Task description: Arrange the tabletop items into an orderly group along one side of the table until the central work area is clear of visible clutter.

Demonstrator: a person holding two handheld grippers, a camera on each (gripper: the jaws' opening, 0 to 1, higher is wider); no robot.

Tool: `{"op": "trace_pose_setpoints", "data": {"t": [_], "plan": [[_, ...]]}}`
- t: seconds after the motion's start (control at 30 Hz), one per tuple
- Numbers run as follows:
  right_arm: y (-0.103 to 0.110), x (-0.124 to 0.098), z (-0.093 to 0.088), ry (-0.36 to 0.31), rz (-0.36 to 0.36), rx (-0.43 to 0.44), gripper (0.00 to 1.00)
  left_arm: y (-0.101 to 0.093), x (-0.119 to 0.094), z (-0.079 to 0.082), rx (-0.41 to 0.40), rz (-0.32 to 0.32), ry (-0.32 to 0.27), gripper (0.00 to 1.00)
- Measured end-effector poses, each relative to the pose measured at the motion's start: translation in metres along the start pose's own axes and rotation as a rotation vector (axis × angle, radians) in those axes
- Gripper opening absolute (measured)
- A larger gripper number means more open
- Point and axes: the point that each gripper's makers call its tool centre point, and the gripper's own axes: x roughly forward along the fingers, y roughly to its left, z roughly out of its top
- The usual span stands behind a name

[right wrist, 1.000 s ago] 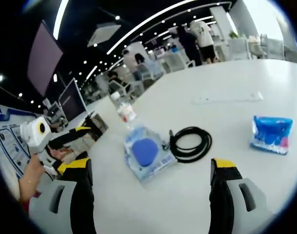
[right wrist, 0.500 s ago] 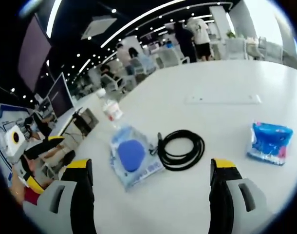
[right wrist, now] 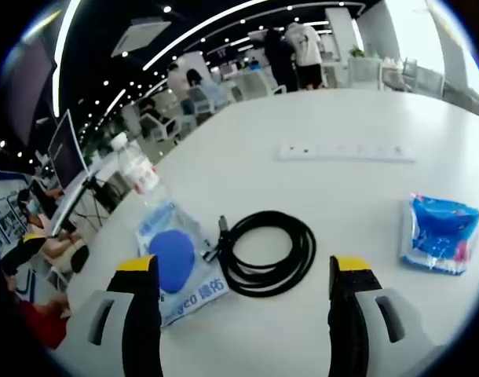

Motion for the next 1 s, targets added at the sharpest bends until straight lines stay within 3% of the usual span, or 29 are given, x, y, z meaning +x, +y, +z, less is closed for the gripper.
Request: {"op": "trace_pose_setpoints", "data": {"t": [0.2,0.37,0.43,0.53,0.57,0.67,0.7,1.0], "plan": [[-0.015,0.023,-0.009,0.025,-0.063,-0.076,0.79,0.000,0.002,-0.008,0.002,-0.004,0.019,0.99],[-0.024,0.036,-0.020,0.049,-0.113,-0.040,0.73,0.010,0.003,-0.019,0.018,0.039,0.067,0.99],[-0.029,0.039,-0.016,0.033,-0.138,-0.086,0.68,0.010,0.003,-0.021,0.022,0.038,0.074,0.99],[-0.032,0.041,-0.012,0.017,-0.166,-0.035,0.67,0.008,0.004,-0.024,0.022,0.026,0.086,0.99],[-0.033,0.041,-0.012,0.013,-0.172,-0.026,0.64,0.007,0.004,-0.024,0.024,0.023,0.088,0.99],[-0.040,0.042,-0.012,0.017,-0.216,-0.027,0.45,0.006,0.004,-0.025,0.032,0.016,0.091,0.99],[-0.048,0.040,-0.012,0.019,-0.267,-0.048,0.40,0.006,0.004,-0.026,0.034,0.016,0.095,0.99],[-0.048,0.042,-0.011,0.030,-0.277,-0.079,0.31,0.006,0.003,-0.030,0.065,0.011,0.117,0.99]]}}
